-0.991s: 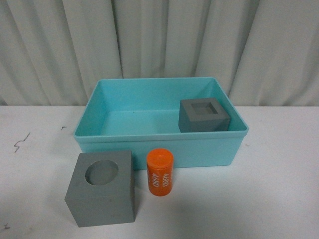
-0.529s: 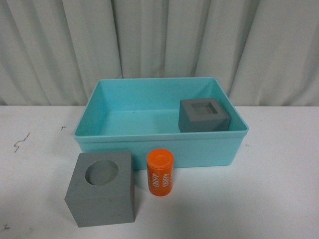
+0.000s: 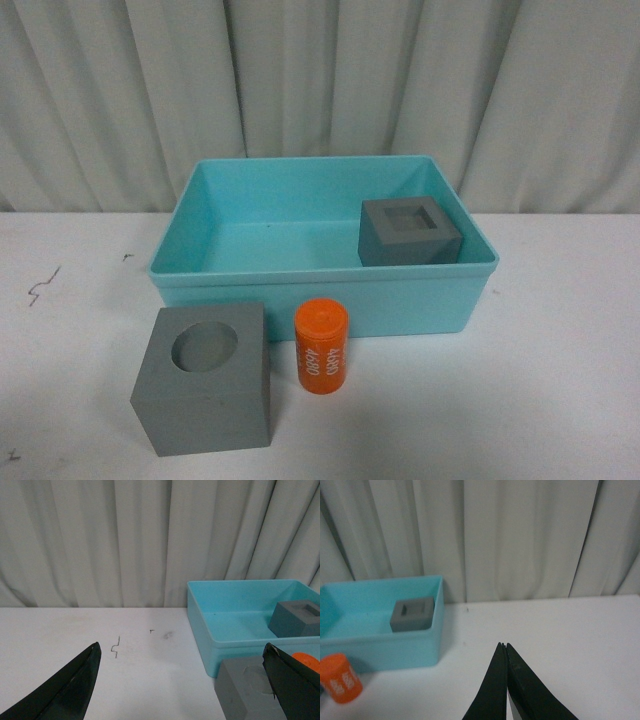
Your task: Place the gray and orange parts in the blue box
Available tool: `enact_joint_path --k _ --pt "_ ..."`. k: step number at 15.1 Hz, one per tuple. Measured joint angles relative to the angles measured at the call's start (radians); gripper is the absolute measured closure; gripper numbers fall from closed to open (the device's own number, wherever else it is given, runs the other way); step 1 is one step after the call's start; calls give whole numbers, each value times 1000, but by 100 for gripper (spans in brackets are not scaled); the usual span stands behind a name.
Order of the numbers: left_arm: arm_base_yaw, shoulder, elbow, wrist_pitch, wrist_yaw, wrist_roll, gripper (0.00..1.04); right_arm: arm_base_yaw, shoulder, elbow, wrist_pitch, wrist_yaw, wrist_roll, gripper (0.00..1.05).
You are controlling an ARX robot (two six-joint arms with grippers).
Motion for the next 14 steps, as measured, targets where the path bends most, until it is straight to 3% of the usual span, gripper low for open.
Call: enact_joint_path --k 1,5,12,14 --pt "0 0 0 0 -2 0 7 0 -93 -1 -90 0 0 103" --pt "0 0 0 0 -1 0 7 0 -113 -1 -83 0 -2 101" --pt "0 0 0 0 0 0 7 0 -113 -1 -86 0 -2 25" --pt "0 0 0 0 0 0 7 0 -113 -1 -86 -1 -2 8"
